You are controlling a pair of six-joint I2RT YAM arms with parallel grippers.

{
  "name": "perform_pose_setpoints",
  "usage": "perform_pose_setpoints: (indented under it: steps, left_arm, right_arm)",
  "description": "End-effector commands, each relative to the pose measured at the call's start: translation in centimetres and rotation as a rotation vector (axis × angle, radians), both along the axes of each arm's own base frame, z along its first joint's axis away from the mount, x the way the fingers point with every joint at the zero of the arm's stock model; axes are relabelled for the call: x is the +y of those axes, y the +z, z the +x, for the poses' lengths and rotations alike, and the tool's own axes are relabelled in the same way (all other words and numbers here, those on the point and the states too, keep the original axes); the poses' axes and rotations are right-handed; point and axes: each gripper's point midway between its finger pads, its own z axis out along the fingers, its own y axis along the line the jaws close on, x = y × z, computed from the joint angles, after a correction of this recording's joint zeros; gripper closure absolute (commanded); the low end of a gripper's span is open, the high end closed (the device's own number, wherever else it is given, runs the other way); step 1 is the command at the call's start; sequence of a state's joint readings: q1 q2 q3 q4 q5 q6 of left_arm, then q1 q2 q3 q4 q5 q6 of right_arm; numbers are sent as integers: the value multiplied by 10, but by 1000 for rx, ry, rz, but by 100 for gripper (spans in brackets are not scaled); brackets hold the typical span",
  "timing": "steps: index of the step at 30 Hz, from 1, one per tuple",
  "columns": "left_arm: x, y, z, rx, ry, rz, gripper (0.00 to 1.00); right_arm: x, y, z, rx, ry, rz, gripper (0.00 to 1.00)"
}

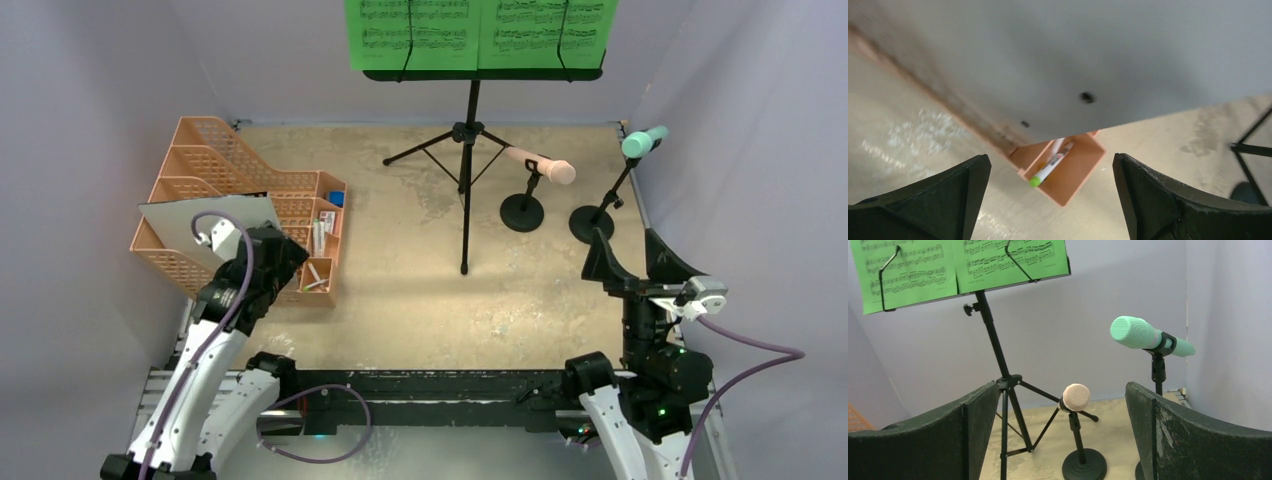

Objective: Pack up the instrument practice props
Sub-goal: Move the distractor to the corner of the board.

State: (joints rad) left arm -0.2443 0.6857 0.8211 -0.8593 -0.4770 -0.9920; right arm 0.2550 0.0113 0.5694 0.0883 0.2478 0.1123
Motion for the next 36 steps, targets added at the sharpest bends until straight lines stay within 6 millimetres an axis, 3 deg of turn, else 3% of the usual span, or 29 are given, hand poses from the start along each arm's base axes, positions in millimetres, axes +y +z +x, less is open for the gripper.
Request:
perform_pose_setpoints:
  steps: [1, 6, 11, 15, 26, 36]
  left_arm:
    - [5, -37, -20, 107, 154, -93, 1]
    - [7, -38, -30, 63, 204, -150, 1]
    - [9, -62, -36, 91, 224, -148, 1]
    - [9, -77, -21, 32, 232, -154, 1]
    - [26, -88, 9, -121, 275, -64, 1]
    - [32, -68, 57, -251, 255, 64, 1]
  right_arm:
    - [6, 10, -7, -44, 44, 13, 1]
    - [8, 9, -6, -36, 59, 14, 1]
    - [10, 8, -7, -33, 75, 19, 1]
    - [13, 8, -8, -28, 89, 19, 1]
    - [15, 6, -6, -27, 97, 13, 1]
    - [15, 4, -4, -25, 92, 8, 1]
